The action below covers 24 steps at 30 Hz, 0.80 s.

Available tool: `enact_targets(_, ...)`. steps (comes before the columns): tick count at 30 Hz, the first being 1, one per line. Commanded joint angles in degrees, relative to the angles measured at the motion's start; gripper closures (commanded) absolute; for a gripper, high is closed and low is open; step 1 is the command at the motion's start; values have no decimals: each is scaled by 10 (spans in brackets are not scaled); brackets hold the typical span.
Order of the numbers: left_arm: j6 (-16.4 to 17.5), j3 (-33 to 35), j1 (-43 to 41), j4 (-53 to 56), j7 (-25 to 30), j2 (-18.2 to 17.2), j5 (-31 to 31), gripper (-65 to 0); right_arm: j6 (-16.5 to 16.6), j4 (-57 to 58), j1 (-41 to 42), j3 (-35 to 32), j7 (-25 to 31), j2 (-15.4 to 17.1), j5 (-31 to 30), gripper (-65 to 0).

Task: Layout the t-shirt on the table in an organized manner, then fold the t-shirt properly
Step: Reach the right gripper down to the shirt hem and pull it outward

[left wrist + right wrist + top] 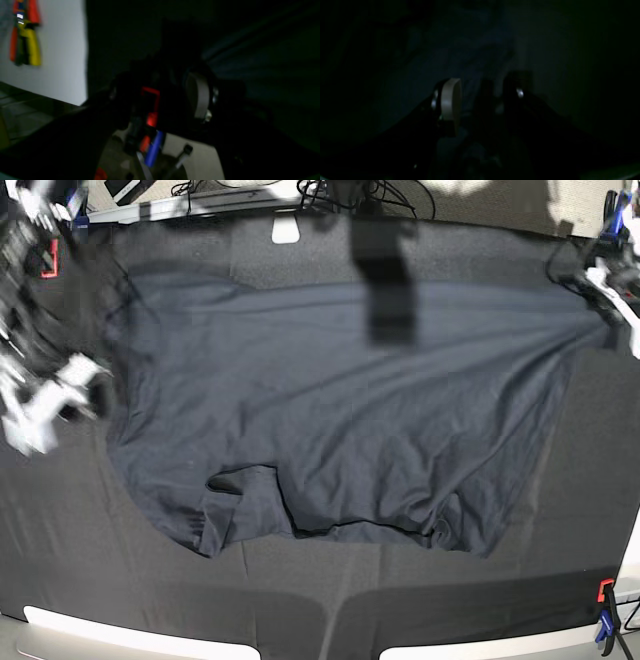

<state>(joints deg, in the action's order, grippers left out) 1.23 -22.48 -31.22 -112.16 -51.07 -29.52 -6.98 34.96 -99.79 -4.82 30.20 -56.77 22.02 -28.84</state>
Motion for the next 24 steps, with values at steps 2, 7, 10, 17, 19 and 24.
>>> enact_targets(2, -20, -4, 0, -11, 7, -19, 9, -310, -13, 15, 40, -29, 15, 11, 13, -267)
enact_targets(7, -21, -4, -1, -11, -20, -21, -17, -309, -27, 105, 142, -99, 15, 9, 25, -267)
enact_targets(10, -20, -4, -1, -11, -24, -20, -48, -309, -28, 182, 210, -131, 15, 0, 47, -267)
enact_targets(17, -20, -4, -1, -11, -16, -19, -53, -309, -33, 364, 346, -177, 30, -29, 49, -267)
enact_targets(19, -20, -4, -1, -11, -16, -19, -53, -309, -33, 411, 375, -185, 30, -41, 53, -267)
enact_targets(24, -20, -4, -1, -11, -16, -19, -53, -309, -55, 513, 421, -198, 31, -72, 143, -267)
